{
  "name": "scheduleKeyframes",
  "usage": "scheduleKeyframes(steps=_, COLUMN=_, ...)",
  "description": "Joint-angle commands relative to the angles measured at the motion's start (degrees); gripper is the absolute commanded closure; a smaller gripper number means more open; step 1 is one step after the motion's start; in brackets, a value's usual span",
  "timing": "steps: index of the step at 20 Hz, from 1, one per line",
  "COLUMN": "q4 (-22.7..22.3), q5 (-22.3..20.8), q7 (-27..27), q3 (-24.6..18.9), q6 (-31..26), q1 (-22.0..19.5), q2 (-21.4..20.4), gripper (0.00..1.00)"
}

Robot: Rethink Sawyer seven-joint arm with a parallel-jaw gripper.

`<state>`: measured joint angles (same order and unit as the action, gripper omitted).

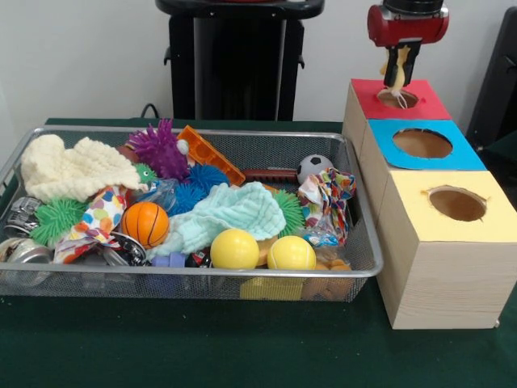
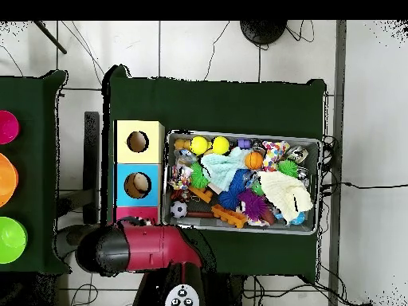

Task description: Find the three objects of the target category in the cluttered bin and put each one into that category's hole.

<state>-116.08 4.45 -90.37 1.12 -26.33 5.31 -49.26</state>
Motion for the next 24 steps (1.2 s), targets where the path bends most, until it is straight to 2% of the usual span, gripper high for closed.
scheduleKeyframes(steps=1, q4=2.3, q5=1.2, q7=-10.8, q3=-2.7, q6=3.2, q1=0.8, q2=1.1, gripper=1.0)
scheduleKeyframes(steps=3, q4=2.4, q5=0.9, q7=-11.1, q3=-2.4, q6=3.4, q1=1.4, q2=1.2, gripper=1.0)
scheduleKeyframes(steps=4, q4=2.3, q5=1.2, q7=-11.3, q3=-2.2, q6=3.1, q1=1.7, q2=1.2, gripper=0.0)
scheduleKeyframes(steps=8, q4=2.7, q5=1.2, q7=-12.4, q3=-1.0, q6=2.9, q1=2.9, q2=0.8, gripper=0.0)
scheduleKeyframes(steps=21, q4=2.6, q5=1.7, q7=-10.8, q3=-1.5, q6=1.5, q1=1.9, q2=-0.5, gripper=0.0)
scheduleKeyframes(steps=24, q4=2.2, q5=1.5, q7=-9.4, q3=-2.0, q6=0.9, q1=0.6, q2=-1.4, gripper=0.0)
